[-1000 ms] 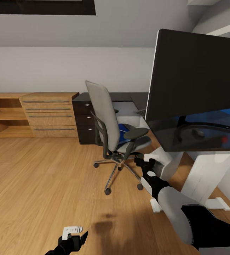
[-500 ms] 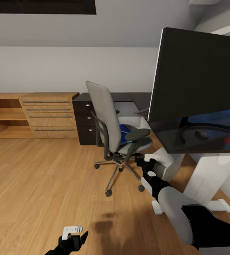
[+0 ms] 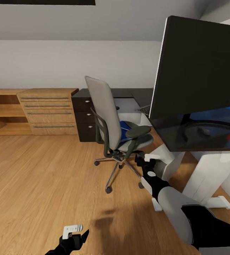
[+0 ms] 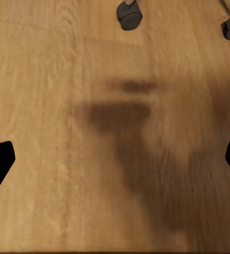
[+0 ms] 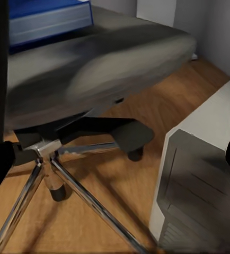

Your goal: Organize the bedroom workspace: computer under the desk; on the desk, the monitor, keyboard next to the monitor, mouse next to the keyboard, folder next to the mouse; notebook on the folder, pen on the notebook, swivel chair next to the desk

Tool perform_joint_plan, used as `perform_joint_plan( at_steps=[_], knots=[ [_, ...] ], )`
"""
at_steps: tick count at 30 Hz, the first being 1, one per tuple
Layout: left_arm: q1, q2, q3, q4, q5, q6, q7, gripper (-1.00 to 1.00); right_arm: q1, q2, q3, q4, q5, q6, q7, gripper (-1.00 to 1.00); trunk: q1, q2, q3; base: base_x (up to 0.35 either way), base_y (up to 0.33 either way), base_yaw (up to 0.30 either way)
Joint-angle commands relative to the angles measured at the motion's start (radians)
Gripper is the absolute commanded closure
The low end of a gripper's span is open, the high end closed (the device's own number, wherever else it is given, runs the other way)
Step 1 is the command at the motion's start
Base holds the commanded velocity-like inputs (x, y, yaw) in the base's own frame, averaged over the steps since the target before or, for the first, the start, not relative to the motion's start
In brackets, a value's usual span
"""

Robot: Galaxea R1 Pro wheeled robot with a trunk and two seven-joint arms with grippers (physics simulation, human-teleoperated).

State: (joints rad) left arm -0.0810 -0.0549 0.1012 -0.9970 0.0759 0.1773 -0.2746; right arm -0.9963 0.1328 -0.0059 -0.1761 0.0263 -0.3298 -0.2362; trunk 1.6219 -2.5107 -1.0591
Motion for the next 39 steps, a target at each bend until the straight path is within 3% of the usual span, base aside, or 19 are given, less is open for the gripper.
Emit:
perform_joint_plan(
  at_steps=[1, 14, 27, 39],
  knots=[
    [0.000, -0.001, 0.004, -0.002, 0.008, 0.010, -0.007, -1.00, -0.001, 0.000, 0.000, 0.001, 0.003, -0.002, -0.004, -1.00, 0.000, -0.001, -0.005, 0.000, 0.000, 0.000],
    [-0.001, -0.002, 0.003, -0.003, 0.010, 0.010, -0.008, -1.00, -0.001, -0.001, -0.002, 0.000, 0.003, -0.003, -0.005, -1.00, 0.006, -0.004, -0.055, 0.000, 0.000, 0.000],
    [0.000, -0.001, 0.005, -0.001, 0.010, 0.008, -0.008, -1.00, -0.001, -0.002, -0.003, -0.001, 0.001, -0.003, -0.008, -1.00, 0.006, -0.004, -0.055, 0.004, 0.000, 0.000],
    [-0.001, 0.000, 0.003, 0.000, 0.007, 0.007, -0.009, -1.00, -0.001, -0.010, -0.010, -0.002, 0.001, -0.005, -0.027, -1.00, 0.006, -0.004, -0.055, 0.174, 0.000, 0.000]
  ],
)
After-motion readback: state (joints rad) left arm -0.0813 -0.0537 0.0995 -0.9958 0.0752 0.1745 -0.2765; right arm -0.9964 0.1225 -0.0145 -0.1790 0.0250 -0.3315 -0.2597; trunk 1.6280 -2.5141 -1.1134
